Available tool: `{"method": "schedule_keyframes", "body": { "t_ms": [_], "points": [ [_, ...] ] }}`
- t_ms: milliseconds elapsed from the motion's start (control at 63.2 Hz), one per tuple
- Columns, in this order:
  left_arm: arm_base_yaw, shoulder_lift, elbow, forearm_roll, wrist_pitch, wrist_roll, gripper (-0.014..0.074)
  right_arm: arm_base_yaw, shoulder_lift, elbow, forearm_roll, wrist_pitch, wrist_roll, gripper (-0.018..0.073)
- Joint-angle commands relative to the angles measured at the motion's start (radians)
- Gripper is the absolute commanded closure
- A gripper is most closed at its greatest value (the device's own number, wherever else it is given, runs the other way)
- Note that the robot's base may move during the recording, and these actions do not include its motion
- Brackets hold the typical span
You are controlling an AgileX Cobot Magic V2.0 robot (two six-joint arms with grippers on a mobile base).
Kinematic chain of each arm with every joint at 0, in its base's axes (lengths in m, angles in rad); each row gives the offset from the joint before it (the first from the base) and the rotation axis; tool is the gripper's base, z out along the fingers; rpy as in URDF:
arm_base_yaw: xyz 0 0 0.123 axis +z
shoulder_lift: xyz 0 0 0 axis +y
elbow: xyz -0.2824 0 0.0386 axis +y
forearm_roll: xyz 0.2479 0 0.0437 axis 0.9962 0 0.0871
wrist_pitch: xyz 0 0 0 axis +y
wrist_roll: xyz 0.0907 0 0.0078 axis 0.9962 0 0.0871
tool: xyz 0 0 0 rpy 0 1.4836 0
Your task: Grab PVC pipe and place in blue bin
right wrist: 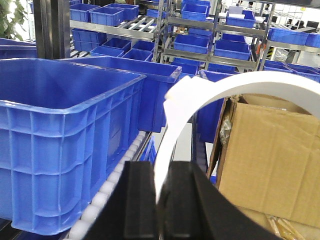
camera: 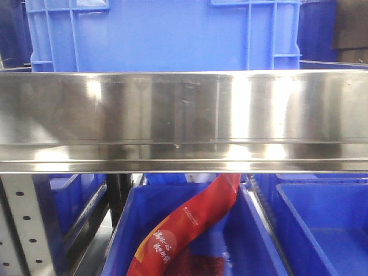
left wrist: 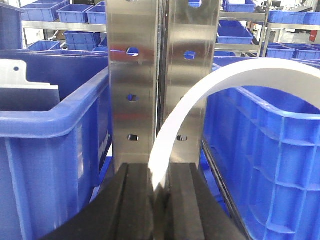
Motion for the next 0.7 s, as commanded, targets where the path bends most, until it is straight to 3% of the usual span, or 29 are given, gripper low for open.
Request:
{"method": "schedule_keyframes", "body": {
  "t_ms": [0, 301, 459, 680],
  "points": [
    [-0.005, -0.005, -0.002, -0.003, -0.029, -0.007, 0.0708, 0.000, -0.004, -0.002, 0.004, -0.025, -0.002, 0.0721],
    [-0.005, -0.005, -0.007, -0.004, -0.069, -0.007, 0.0708, 0.000, -0.004, -0.002, 0.008, -0.025, -0.002, 0.0721],
    [-0.005, -0.003, -0.028, -0.004, -0.045, -0.007, 0.0708, 0.000, -0.004, -0.007, 0.103, -0.056, -0.002, 0.0721],
    [-0.005, -0.001, -0.092, -0.004, -0.066, -0.007, 0.0708, 0.000, -0.004, -0.054, 0.107, -0.047, -0.028, 0.0721]
  ]
}}
